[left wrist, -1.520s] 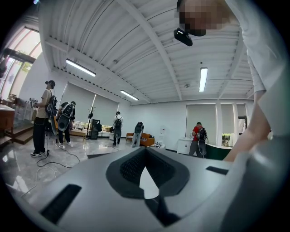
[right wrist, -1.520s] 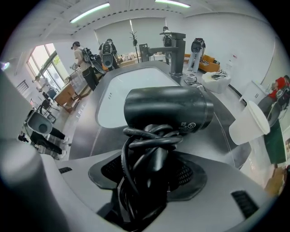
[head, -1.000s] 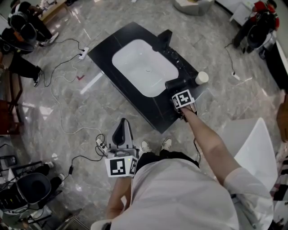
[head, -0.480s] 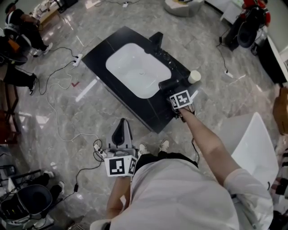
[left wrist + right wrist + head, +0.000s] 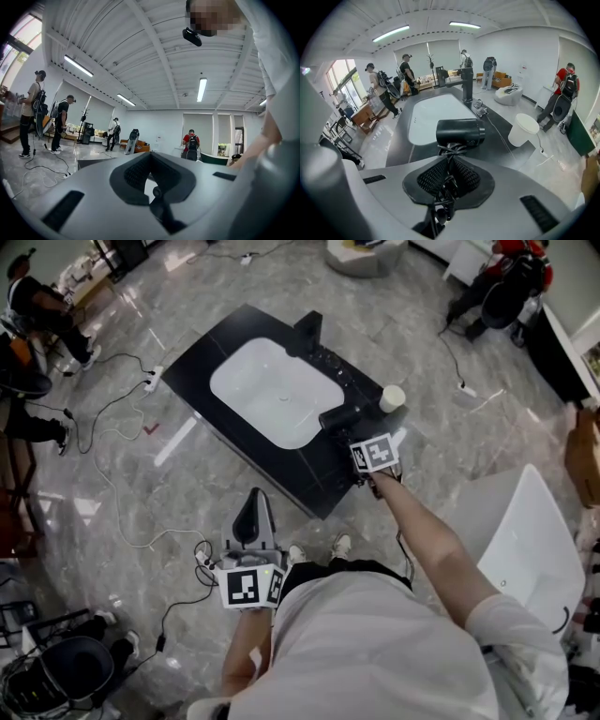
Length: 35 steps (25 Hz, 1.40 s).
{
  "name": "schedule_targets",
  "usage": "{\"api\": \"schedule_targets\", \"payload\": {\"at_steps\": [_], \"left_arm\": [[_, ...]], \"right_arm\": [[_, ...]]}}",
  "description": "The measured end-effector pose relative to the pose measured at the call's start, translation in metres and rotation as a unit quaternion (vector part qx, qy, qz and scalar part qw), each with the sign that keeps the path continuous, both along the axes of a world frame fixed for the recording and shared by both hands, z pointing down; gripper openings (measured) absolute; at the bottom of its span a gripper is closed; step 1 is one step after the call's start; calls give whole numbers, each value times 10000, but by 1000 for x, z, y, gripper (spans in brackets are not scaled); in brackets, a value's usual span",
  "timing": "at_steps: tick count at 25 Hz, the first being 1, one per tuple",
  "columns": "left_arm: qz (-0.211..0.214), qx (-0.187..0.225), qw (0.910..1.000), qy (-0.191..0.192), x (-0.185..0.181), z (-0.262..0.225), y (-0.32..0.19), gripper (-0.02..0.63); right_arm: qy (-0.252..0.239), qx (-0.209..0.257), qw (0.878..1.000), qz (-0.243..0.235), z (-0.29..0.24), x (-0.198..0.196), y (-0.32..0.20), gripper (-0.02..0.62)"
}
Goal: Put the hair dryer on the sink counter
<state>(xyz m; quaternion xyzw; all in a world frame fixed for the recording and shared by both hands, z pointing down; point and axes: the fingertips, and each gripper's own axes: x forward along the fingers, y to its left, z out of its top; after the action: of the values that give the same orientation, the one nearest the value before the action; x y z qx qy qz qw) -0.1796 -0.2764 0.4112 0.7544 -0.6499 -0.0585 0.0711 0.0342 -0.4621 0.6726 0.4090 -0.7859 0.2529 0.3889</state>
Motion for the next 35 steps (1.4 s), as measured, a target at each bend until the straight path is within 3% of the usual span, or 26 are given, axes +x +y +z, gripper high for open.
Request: {"api": "schedule_targets", "payload": {"at_steps": [10,20,35], "left_arm": [[85,-63,9999,7,8,4,3,1],[240,-38,9997,-29,18,0,-3,1],[400,141,9990,-101,35,-11,-10,0]], "right_arm": [[-633,329,9972,-202,-26,-13,13,48],[-1073,977,9893,-160,-75,0,24,46],[-1697,2375,9557,-363,-196,1,31,46]]}}
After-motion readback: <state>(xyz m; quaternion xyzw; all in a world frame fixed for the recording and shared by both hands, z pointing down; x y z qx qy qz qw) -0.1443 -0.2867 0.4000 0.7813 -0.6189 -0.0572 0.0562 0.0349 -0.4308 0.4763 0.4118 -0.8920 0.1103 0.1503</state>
